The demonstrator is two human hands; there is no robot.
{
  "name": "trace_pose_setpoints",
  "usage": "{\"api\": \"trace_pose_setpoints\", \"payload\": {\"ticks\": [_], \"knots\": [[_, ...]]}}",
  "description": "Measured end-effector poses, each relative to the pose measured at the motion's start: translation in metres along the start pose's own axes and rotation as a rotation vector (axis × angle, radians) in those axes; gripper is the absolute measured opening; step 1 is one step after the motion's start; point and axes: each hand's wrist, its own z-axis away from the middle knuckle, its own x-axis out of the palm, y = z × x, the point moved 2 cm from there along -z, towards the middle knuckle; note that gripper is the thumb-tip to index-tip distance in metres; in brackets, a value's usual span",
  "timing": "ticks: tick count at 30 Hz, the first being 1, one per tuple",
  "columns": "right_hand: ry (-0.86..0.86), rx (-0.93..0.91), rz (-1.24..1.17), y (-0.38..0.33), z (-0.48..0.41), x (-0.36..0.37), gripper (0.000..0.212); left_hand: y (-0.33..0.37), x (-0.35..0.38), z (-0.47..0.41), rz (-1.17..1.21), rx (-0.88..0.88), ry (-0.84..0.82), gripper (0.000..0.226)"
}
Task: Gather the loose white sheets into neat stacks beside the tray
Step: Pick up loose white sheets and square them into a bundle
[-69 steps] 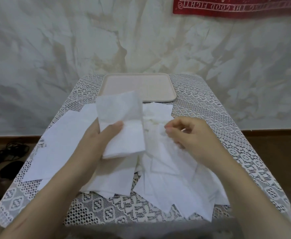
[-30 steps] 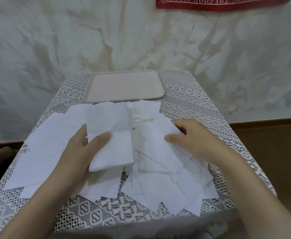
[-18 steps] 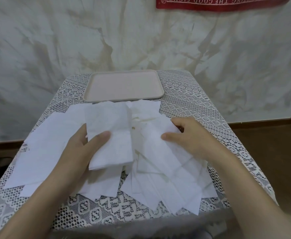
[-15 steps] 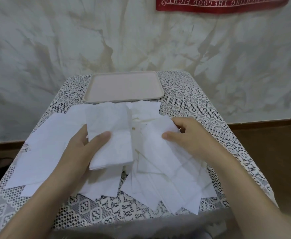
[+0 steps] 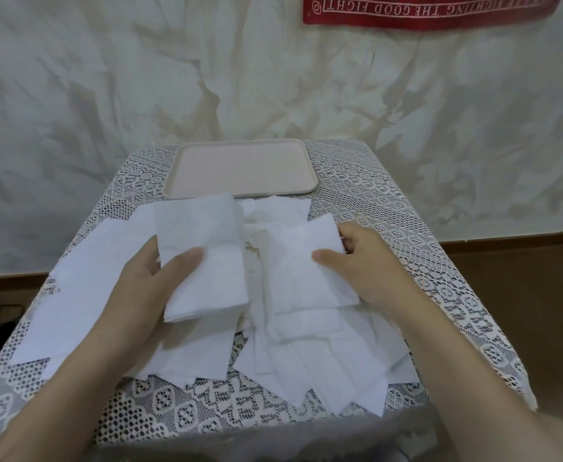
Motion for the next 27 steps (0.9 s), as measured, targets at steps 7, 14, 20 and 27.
{"api": "trace_pose_setpoints", "payload": {"ticks": [7, 14, 20, 27], "knots": [[0.075, 0.027, -0.080, -0.006, 0.007, -0.020, 0.010, -0.002, 0.000, 0.002, 0.025, -0.010, -0.012, 0.044], [-0.049, 0.117, -0.023, -0.008, 0.022, -0.033, 0.005, 0.000, 0.002, 0.004, 0.015, -0.002, -0.018, 0.044], [-0.086, 0.161, 0.061, -0.008, 0.025, -0.013, 0.008, 0.000, 0.003, 0.005, 0.030, -0.012, -0.020, 0.046], [-0.088, 0.170, 0.094, -0.012, 0.023, -0.003, 0.016, -0.001, 0.001, 0.005, 0.048, -0.043, -0.019, 0.040]]}}
